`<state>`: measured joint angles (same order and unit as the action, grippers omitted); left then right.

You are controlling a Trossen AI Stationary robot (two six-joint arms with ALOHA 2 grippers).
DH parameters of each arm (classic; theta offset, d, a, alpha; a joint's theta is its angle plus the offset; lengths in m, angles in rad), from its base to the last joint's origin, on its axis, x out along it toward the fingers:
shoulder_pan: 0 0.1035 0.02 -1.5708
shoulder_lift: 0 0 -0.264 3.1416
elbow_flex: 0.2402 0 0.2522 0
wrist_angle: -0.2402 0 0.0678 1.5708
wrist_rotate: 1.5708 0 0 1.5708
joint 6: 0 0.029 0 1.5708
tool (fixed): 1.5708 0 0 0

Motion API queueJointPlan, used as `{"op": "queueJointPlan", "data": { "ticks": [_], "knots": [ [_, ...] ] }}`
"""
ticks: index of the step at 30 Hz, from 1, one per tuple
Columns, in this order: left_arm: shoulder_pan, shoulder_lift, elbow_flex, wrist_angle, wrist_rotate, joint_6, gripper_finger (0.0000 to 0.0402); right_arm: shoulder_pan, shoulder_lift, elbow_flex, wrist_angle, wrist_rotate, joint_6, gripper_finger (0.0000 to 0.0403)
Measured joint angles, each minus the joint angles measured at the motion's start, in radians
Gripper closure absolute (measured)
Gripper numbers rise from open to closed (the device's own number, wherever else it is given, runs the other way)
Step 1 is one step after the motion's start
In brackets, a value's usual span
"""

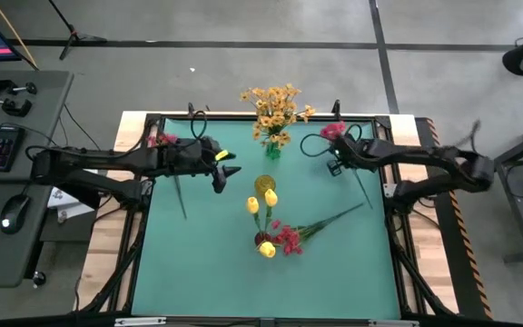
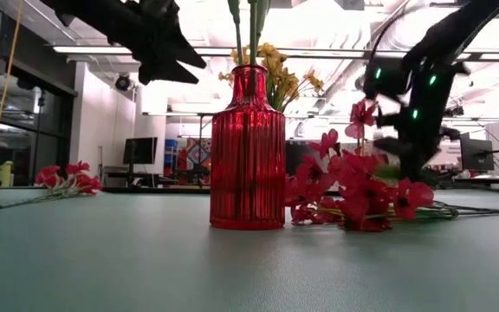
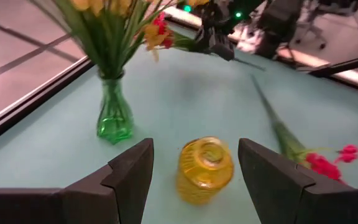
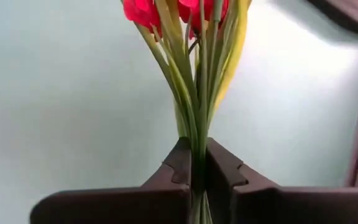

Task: Sort flowers into vase by color
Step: Put the right red flowers into the yellow vase

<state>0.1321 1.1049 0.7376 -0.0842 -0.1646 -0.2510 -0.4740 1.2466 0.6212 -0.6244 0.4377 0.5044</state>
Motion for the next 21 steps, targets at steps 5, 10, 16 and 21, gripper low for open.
{"op": "queueJointPlan", "data": {
  "ticks": [5,10,16,21],
  "knots": [
    [-0.037,-0.025,0.0,0.02,0.002,0.023,0.0178,0.178,-0.211,0.0,0.04,0.025,0.036,0.0399],
    [-0.073,-0.027,0.001,0.046,0.002,0.069,0.0178,0.378,-0.36,-0.001,0.323,0.059,-0.093,0.0398],
    [-0.101,-0.027,0.001,0.075,0.002,0.083,0.0178,0.564,-0.322,-0.114,0.953,-0.012,-0.379,0.04],
    [-0.119,-0.031,0.001,0.075,-0.001,0.114,0.0178,0.623,-0.181,-0.208,1.425,-0.136,-0.5,0.04]
  ]
}}
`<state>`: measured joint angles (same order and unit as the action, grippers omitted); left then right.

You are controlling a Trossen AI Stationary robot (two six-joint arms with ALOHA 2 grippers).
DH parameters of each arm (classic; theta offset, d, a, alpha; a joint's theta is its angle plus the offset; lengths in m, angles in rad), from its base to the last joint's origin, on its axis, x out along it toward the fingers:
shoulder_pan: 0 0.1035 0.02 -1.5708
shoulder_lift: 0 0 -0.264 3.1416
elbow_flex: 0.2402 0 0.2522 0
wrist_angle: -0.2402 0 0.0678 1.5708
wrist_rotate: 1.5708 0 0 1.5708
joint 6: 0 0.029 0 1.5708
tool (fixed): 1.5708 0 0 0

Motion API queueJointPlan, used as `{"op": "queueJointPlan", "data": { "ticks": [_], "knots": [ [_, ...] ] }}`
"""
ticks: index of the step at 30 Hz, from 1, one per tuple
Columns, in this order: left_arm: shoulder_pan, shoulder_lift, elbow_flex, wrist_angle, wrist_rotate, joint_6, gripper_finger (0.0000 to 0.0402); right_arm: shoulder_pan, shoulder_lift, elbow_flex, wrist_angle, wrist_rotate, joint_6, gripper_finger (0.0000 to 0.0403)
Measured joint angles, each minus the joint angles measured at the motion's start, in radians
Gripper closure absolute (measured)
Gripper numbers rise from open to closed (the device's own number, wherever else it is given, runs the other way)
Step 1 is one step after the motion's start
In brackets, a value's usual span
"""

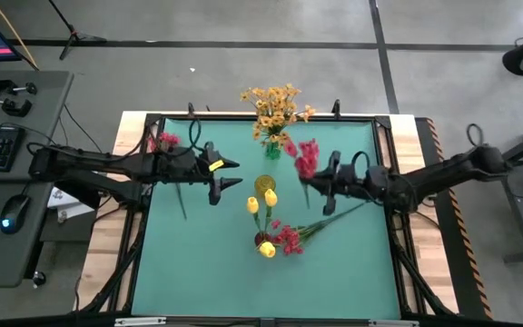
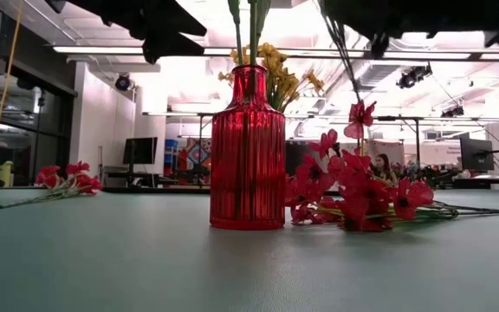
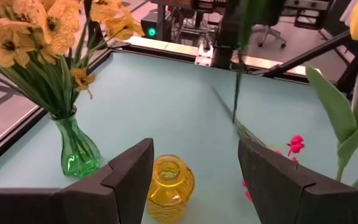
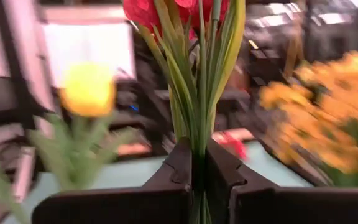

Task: Sort flowers into vase by color
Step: Put the right red flowers into the yellow vase

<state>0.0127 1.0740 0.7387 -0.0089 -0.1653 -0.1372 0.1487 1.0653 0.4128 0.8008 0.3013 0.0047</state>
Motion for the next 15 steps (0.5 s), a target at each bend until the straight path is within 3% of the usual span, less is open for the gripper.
{"op": "queueJointPlan", "data": {
  "ticks": [6,12,15],
  "knots": [
    [-0.001,0.0,0.0,0.0,-0.005,0.0,0.0178,0.005,0.173,0.038,0.26,-0.111,-0.114,0.04],
    [-0.001,0.0,0.0,0.0,-0.013,0.0,0.0178,0.003,0.225,0.16,0.281,-0.124,-0.217,0.04],
    [-0.001,0.0,0.0,-0.008,-0.013,0.0,0.0178,0.0,0.225,0.202,0.282,-0.184,-0.24,0.04]
  ]
}}
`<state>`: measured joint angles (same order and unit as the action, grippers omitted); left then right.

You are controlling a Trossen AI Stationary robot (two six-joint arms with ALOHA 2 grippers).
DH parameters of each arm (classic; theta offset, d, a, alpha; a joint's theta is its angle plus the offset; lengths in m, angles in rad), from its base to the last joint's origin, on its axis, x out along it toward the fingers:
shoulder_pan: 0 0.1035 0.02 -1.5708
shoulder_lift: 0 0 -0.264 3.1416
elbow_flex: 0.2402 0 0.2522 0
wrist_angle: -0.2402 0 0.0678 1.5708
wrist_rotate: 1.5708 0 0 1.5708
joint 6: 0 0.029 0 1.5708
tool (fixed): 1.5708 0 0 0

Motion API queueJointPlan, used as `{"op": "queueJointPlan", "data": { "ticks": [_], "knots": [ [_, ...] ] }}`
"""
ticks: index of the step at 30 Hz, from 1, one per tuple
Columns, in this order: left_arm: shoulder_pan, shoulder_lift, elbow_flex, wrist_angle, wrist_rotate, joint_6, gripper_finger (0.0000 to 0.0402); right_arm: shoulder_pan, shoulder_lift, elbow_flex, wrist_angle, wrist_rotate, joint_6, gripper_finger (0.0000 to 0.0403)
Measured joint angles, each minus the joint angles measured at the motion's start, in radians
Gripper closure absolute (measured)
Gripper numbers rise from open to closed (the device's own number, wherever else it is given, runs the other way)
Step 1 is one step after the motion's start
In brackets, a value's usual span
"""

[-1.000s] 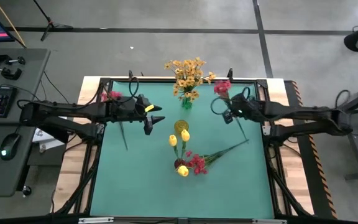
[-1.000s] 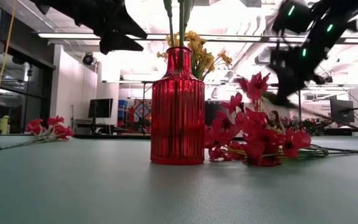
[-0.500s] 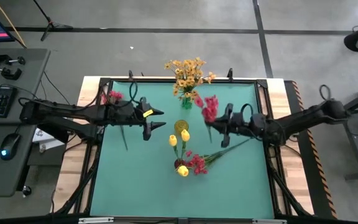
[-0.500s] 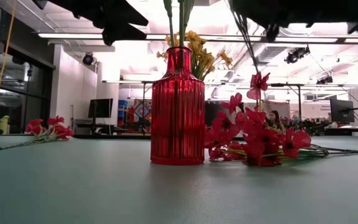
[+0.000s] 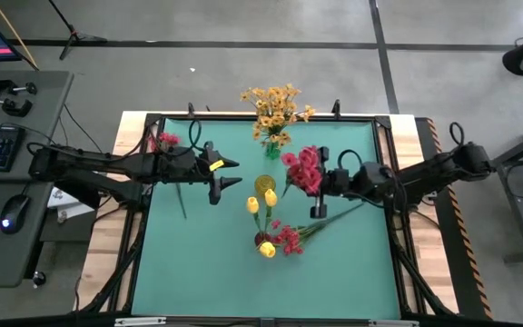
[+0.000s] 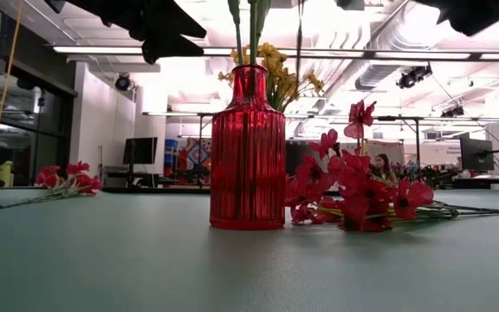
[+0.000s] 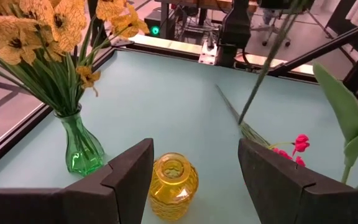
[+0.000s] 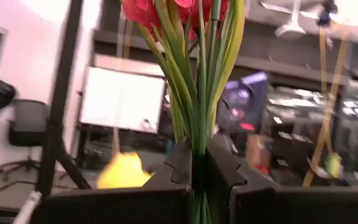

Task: Sort flowers into vase by color
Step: Put the right red flowers into the yellow vase

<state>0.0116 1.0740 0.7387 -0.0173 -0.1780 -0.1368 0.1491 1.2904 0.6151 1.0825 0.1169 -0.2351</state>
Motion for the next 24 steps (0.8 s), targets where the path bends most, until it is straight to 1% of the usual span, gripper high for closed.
{"op": "queueJointPlan", "data": {
  "ticks": [3,5,8,12,14,20,24],
  "knots": [
    [0.0,0.0,0.0,-0.008,0.0,0.0,0.0178,-0.012,0.016,0.018,0.004,-0.068,-0.012,0.04],
    [0.001,0.0,0.0,-0.007,-0.001,0.0,0.0178,-0.025,0.047,0.022,0.023,-0.074,-0.021,0.0401],
    [0.001,0.0,0.0,-0.008,-0.017,0.0,0.0178,-0.053,0.128,0.022,0.137,-0.075,-0.038,0.0401],
    [0.001,0.0,0.0,-0.008,-0.028,0.0,0.0178,-0.103,0.238,0.022,0.333,-0.12,-0.058,0.0401],
    [0.001,0.0,0.0,-0.008,-0.035,0.001,0.0178,-0.123,0.278,0.022,0.385,-0.123,-0.037,0.0401],
    [0.001,0.0,0.0,-0.022,-0.043,0.002,0.0178,-0.171,0.353,0.022,0.399,-0.119,0.004,0.0401],
    [0.001,0.0,0.0,-0.023,-0.045,0.002,0.0178,-0.189,0.372,0.022,0.41,-0.118,0.031,0.0401]
  ]
}}
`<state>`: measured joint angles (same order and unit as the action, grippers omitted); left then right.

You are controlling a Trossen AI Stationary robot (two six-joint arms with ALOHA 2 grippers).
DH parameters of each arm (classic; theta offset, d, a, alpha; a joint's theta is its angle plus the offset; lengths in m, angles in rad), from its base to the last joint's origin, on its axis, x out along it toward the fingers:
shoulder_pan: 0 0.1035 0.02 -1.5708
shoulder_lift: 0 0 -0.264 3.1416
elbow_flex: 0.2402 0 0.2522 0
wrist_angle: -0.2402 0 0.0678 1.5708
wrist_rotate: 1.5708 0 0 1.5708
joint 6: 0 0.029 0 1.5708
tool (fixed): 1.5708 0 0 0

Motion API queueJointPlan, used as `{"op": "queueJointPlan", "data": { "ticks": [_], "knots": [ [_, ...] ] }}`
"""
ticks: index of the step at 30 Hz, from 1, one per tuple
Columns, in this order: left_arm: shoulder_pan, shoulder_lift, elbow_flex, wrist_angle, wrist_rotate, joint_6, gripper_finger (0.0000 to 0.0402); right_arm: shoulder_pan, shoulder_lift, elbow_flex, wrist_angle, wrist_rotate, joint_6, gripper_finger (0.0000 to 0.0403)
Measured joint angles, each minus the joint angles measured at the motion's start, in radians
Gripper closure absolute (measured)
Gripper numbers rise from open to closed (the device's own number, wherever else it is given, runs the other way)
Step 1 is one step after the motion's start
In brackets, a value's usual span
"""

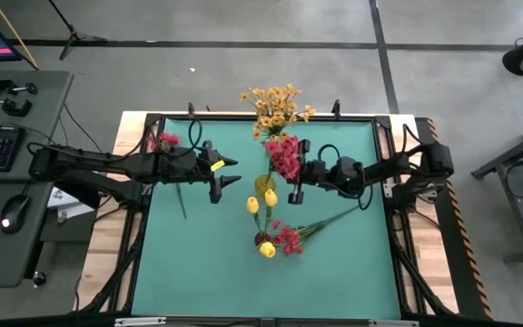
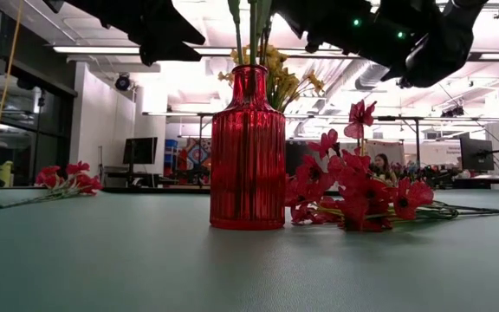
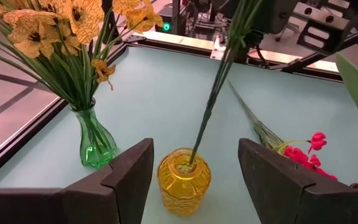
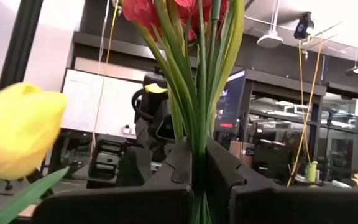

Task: Sort flowers into vase by color
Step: Put the right red flowers into the yellow vase

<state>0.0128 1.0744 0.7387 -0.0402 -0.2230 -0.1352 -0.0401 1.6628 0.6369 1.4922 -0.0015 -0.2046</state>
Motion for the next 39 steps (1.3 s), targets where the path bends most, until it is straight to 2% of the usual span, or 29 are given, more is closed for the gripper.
{"op": "queueJointPlan", "data": {
  "ticks": [10,17,24,27,31,39],
  "knots": [
    [0.0,0.0,0.0,-0.003,0.0,-0.001,0.0178,-0.002,0.002,0.0,-0.067,0.004,0.002,0.0401],
    [0.0,0.0,0.0,-0.019,-0.021,-0.017,0.0178,-0.002,0.002,0.0,-0.165,0.073,0.023,0.039],
    [0.0,0.0,0.0,-0.02,-0.05,-0.018,0.0178,-0.002,0.002,0.0,-0.172,0.078,0.022,0.0382],
    [0.0,0.0,-0.001,-0.019,-0.053,-0.018,0.0178,-0.001,0.0,0.0,-0.182,0.125,0.022,0.0377],
    [0.0,0.0,0.0,-0.02,-0.053,-0.018,0.0178,-0.002,-0.022,0.0,-0.256,0.177,0.024,0.0338],
    [0.0,0.0,0.0,-0.019,-0.053,-0.021,0.0178,0.003,-0.173,0.0,-0.525,0.261,0.047,0.0198]
  ]
}}
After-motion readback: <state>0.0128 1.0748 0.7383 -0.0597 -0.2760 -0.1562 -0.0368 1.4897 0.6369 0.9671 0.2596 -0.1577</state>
